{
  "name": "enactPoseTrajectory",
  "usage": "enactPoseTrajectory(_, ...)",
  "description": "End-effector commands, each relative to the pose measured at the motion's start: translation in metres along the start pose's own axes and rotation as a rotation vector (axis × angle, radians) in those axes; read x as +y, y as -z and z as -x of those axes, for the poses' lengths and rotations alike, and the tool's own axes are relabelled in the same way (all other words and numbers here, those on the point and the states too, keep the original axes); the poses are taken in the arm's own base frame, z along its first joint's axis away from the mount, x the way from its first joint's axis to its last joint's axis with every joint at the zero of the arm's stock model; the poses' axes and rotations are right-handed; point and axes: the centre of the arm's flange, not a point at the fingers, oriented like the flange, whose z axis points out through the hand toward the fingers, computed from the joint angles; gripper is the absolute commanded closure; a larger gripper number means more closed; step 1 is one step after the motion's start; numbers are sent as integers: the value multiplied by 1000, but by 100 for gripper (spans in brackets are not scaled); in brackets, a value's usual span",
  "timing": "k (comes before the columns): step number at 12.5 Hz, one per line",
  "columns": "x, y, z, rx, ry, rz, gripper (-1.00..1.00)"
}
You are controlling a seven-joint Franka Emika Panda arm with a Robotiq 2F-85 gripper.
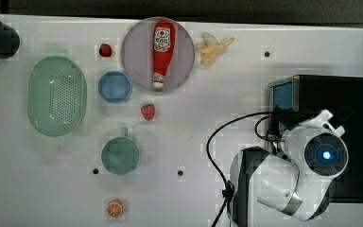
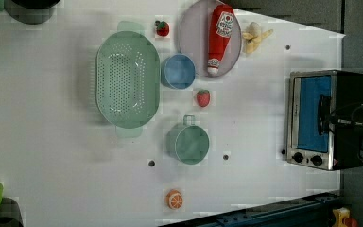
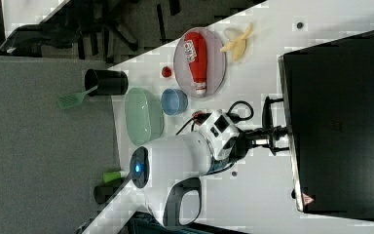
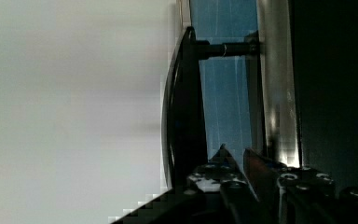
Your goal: Flap open oven.
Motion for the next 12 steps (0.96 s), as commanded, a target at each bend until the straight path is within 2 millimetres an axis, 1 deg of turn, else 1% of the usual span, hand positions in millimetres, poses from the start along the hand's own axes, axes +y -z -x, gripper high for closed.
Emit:
enactPoseTrajectory(1, -15, 11, -8, 19, 52, -11, 65)
enactPoseTrajectory(5, -45, 9, -11, 1, 71, 31, 65)
enactPoseTrajectory(9, -94, 2, -12, -32, 75, 97, 65)
enactPoseTrajectory(12, -128, -9, -13, -54, 117, 160, 65)
